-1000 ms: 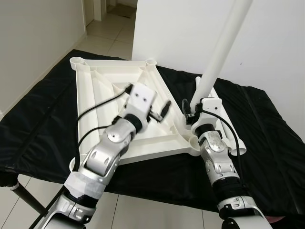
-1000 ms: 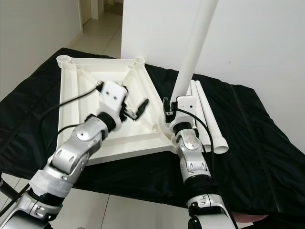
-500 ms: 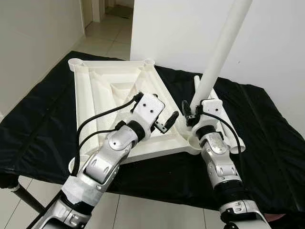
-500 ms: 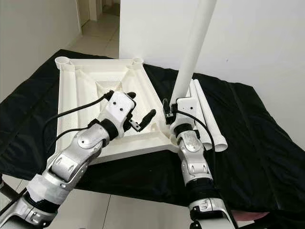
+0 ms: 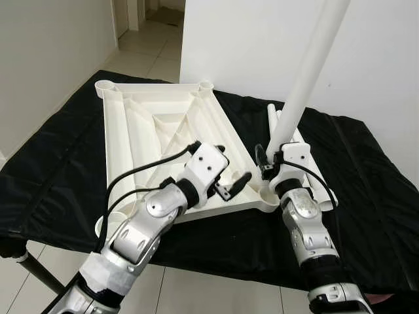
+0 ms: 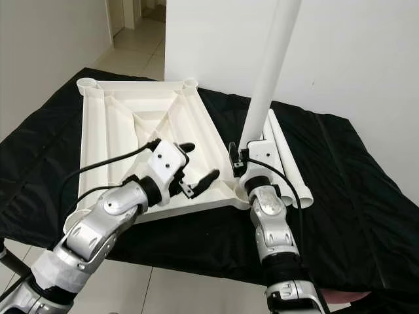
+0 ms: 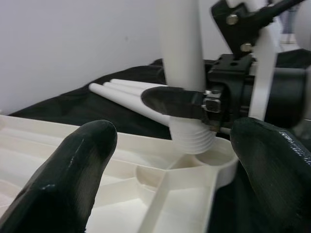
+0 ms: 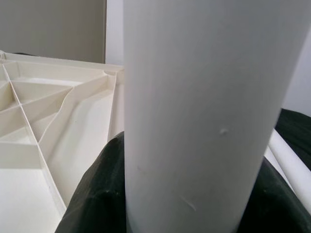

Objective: Building children table

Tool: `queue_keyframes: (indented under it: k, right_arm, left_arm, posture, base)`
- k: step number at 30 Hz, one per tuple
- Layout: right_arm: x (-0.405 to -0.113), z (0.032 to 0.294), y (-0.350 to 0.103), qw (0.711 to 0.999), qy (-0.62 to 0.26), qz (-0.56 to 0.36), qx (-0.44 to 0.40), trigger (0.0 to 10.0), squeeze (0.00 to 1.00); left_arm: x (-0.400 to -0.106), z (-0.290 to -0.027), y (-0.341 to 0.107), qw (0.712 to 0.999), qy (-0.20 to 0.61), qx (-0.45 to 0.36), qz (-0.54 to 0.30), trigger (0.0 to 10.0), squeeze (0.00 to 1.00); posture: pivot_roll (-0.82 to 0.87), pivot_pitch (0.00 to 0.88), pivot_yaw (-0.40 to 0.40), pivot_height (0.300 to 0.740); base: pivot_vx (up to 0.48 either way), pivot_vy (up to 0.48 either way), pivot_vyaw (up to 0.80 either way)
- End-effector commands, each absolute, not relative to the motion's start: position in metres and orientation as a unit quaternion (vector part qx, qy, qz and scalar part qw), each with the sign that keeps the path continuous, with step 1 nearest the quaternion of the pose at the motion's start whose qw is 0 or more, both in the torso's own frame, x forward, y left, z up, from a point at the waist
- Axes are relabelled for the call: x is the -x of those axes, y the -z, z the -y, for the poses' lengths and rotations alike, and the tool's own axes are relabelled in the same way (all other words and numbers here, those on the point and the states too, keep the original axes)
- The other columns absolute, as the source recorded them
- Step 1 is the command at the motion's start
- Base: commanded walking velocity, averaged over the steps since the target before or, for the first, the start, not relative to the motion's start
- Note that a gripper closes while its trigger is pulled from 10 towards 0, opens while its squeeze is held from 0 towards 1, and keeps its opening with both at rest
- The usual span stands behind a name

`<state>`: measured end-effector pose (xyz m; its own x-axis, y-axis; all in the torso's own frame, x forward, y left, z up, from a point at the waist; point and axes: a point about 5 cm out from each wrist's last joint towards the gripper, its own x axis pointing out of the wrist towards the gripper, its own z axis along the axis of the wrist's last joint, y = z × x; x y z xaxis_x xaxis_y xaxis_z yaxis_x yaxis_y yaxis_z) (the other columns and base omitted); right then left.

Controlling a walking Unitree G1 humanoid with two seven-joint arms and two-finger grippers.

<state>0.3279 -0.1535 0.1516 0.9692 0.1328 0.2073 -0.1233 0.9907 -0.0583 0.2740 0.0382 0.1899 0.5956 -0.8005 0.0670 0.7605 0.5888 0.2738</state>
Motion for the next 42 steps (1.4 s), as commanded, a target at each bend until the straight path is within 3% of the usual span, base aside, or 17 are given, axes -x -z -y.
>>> queue_keyframes:
  k: [1,17,39,42]
  right_arm:
    - [-0.324,0.161,-0.153,0.992,-0.058,0.106,0.029,10.0,0.0]
    - [-0.305,0.171,-0.124,0.997,-0.046,0.062,0.011,10.0,0.0]
    - [-0.323,0.164,-0.109,0.996,-0.076,0.042,-0.021,10.0,0.0]
    - [-0.316,0.156,-0.105,0.992,-0.118,0.049,0.006,10.0,0.0]
  left_arm:
    - [-0.269,-0.034,-0.187,0.877,0.459,-0.109,0.09,10.0,0.0]
    - [-0.27,-0.037,-0.176,0.881,0.457,-0.104,0.064,10.0,0.0]
    - [-0.267,-0.035,-0.179,0.877,0.465,-0.101,0.064,10.0,0.0]
    - [-0.266,-0.035,-0.18,0.876,0.467,-0.101,0.064,10.0,0.0]
  posture:
    - [0.04,0.0,-0.104,0.74]
    - [0.02,0.0,-0.095,0.74]
    - [0.03,0.0,-0.09,0.74]
    - [0.03,0.0,-0.094,0.74]
  base:
    - [0.0,0.0,0.0]
    - [0.0,0.0,0.0]
    - [0.0,0.0,0.0]
    - [0.0,0.0,0.0]
